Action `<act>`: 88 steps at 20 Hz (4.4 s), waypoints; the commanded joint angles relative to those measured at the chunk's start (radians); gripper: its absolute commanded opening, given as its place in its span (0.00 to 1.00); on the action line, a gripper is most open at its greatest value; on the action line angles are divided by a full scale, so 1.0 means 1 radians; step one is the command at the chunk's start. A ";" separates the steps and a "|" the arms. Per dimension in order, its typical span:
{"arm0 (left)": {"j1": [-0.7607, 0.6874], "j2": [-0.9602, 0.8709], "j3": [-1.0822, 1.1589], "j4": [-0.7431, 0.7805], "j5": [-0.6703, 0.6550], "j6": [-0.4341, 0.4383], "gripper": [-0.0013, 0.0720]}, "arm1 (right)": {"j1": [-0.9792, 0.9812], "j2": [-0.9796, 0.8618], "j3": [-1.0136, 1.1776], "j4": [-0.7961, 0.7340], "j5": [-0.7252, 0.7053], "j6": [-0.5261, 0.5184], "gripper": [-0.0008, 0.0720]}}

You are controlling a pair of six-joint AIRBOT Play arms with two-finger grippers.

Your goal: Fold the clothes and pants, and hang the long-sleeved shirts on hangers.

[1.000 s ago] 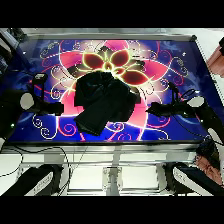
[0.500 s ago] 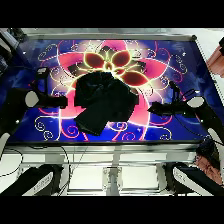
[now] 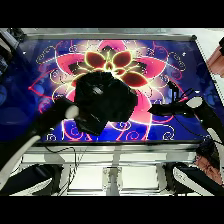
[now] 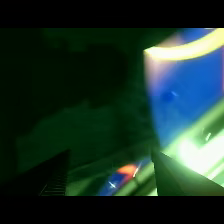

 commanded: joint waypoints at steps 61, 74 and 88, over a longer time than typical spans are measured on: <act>1.164 0.417 0.002 0.749 -0.039 -0.005 0.05 | 0.172 -0.840 0.978 -0.241 0.356 -0.452 0.71; 1.188 0.367 0.002 0.701 -0.028 -0.005 0.05 | 0.202 -0.945 1.013 -0.151 0.365 -0.512 0.71; 1.185 0.358 0.089 0.409 0.061 0.040 0.04 | 0.032 -0.601 1.346 -0.290 0.561 -0.122 0.03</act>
